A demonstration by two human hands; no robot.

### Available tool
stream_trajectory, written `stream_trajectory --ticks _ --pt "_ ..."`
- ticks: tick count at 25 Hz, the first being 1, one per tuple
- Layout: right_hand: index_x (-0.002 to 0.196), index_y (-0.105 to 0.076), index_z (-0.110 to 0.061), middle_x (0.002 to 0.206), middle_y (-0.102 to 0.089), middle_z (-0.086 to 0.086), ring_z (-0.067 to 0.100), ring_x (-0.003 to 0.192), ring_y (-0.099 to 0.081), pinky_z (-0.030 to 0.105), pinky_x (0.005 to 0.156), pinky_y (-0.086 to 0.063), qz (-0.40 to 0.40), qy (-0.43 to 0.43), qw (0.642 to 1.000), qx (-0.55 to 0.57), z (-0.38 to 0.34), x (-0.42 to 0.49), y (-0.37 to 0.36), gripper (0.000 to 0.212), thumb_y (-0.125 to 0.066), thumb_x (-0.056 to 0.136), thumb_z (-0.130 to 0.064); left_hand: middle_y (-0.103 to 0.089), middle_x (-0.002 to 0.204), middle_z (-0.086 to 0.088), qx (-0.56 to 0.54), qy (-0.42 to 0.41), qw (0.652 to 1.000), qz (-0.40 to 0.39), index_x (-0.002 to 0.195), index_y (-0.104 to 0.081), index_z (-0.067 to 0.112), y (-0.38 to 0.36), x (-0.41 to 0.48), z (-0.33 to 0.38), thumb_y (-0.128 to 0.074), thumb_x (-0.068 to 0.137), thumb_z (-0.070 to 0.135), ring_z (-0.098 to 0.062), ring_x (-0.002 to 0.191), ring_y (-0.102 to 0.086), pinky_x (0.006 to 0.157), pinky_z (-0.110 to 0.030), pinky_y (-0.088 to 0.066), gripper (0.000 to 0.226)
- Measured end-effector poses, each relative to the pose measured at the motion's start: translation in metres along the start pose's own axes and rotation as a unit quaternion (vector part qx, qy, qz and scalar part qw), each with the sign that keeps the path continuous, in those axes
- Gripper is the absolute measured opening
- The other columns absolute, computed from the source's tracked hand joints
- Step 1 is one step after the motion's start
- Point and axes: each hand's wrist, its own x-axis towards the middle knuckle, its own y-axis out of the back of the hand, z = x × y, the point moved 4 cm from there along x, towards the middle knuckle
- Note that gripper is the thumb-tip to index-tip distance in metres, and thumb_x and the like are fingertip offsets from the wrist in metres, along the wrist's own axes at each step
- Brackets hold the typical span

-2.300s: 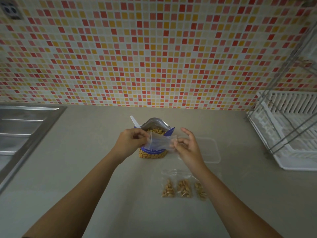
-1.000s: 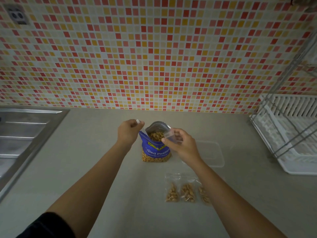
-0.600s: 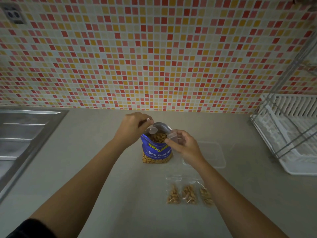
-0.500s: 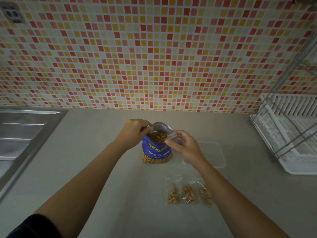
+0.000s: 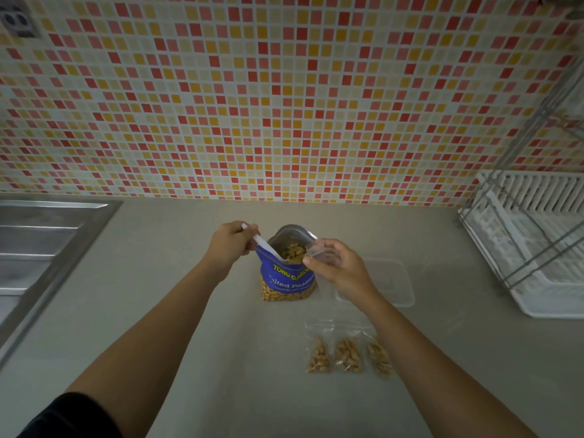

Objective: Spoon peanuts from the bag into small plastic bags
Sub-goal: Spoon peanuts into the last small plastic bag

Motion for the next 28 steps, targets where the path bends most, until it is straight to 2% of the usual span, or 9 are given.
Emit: stream_trajectory --ticks 5,8,13,16,20,22,24,25,28 --pt "0.105 -0.059 -0.028 0.107 -0.066 -0.007 0.008 0.097 -0.061 0.012 0.071 -0.047 0.017 0.005 0.999 -0.043 -0.007 -0.001 0.003 0.043 -0.08 0.067 -0.035 -0.052 0.063 -0.009 -0.109 0.092 0.989 0.039 0.084 -0.062 0.0 0.0 0.011 -0.012 -0.047 0.094 0.016 -0.016 0.059 -0.045 0.056 -0.026 -0.039 0.024" --pt "0.114 -0.057 -0.025 0.109 -0.061 -0.007 0.009 0.097 -0.056 0.017 0.076 -0.045 0.06 0.04 0.993 -0.089 -0.017 -0.001 0.007 0.053 -0.081 0.067 -0.031 -0.052 0.063 -0.007 -0.133 0.116 0.981 0.079 0.085 -0.061 0.002 0.006 0.017 -0.016 -0.047 0.093 0.017 -0.015 0.059 -0.045 0.056 -0.025 -0.039 0.022" --pt "0.118 -0.057 -0.023 0.114 -0.061 -0.004 0.018 0.101 -0.054 0.033 0.084 -0.043 0.07 0.134 0.92 -0.362 -0.037 0.003 0.001 0.056 -0.074 0.068 -0.04 -0.051 0.063 -0.005 -0.147 0.1 0.978 0.112 0.087 -0.059 0.004 0.014 0.022 -0.006 -0.046 0.093 0.018 -0.015 0.058 -0.044 0.056 -0.025 -0.039 0.02" --pt "0.119 -0.055 -0.024 0.116 -0.061 -0.004 0.02 0.104 -0.053 0.033 0.086 -0.043 0.064 0.107 0.922 -0.367 -0.041 0.009 -0.005 0.057 -0.072 0.068 -0.041 -0.05 0.064 -0.004 -0.168 0.084 0.975 0.117 0.09 -0.059 0.005 0.018 0.025 0.008 -0.047 0.093 0.018 -0.014 0.058 -0.044 0.057 -0.025 -0.039 0.018" --pt "0.118 -0.055 -0.025 0.113 -0.062 -0.004 0.017 0.103 -0.055 0.035 0.086 -0.049 0.061 0.098 0.947 -0.299 -0.04 0.013 -0.015 0.056 -0.074 0.067 -0.041 -0.052 0.069 -0.003 -0.16 0.064 0.979 0.109 0.099 -0.059 0.006 0.019 0.022 0.032 -0.048 0.094 0.021 -0.012 0.062 -0.048 0.06 -0.024 -0.042 0.019" --pt "0.117 -0.056 -0.023 0.111 -0.062 -0.006 0.012 0.101 -0.056 0.029 0.084 -0.049 0.072 0.088 0.965 -0.238 -0.038 0.014 -0.02 0.056 -0.076 0.067 -0.041 -0.055 0.069 -0.002 -0.114 0.011 0.988 0.1 0.099 -0.062 0.006 0.018 0.013 0.049 -0.047 0.094 0.022 -0.011 0.062 -0.051 0.062 -0.023 -0.044 0.022" --pt "0.116 -0.057 -0.021 0.11 -0.063 -0.005 0.01 0.098 -0.058 0.026 0.082 -0.049 0.09 0.075 0.979 -0.167 -0.038 0.014 -0.024 0.056 -0.078 0.067 -0.038 -0.058 0.067 0.001 -0.031 -0.111 0.989 0.088 0.092 -0.063 0.007 0.015 -0.002 0.071 -0.047 0.095 0.023 -0.006 0.059 -0.055 0.059 -0.019 -0.045 0.023" --pt "0.116 -0.057 -0.021 0.11 -0.064 -0.004 0.012 0.097 -0.06 0.027 0.082 -0.051 0.097 0.069 0.985 -0.124 -0.038 0.015 -0.026 0.055 -0.078 0.067 -0.036 -0.059 0.066 0.001 0.026 -0.196 0.977 0.085 0.088 -0.063 0.007 0.013 -0.013 0.083 -0.047 0.094 0.025 -0.006 0.057 -0.056 0.056 -0.016 -0.045 0.025" --pt "0.113 -0.057 -0.022 0.107 -0.066 -0.002 0.014 0.092 -0.064 0.025 0.075 -0.055 0.106 0.054 0.993 -0.013 -0.039 0.016 -0.029 0.05 -0.079 0.069 -0.029 -0.057 0.063 -0.003 0.149 -0.43 0.884 0.109 0.078 -0.062 0.002 0.011 -0.043 0.112 -0.049 0.092 0.025 -0.013 0.058 -0.05 0.052 -0.014 -0.037 0.03"
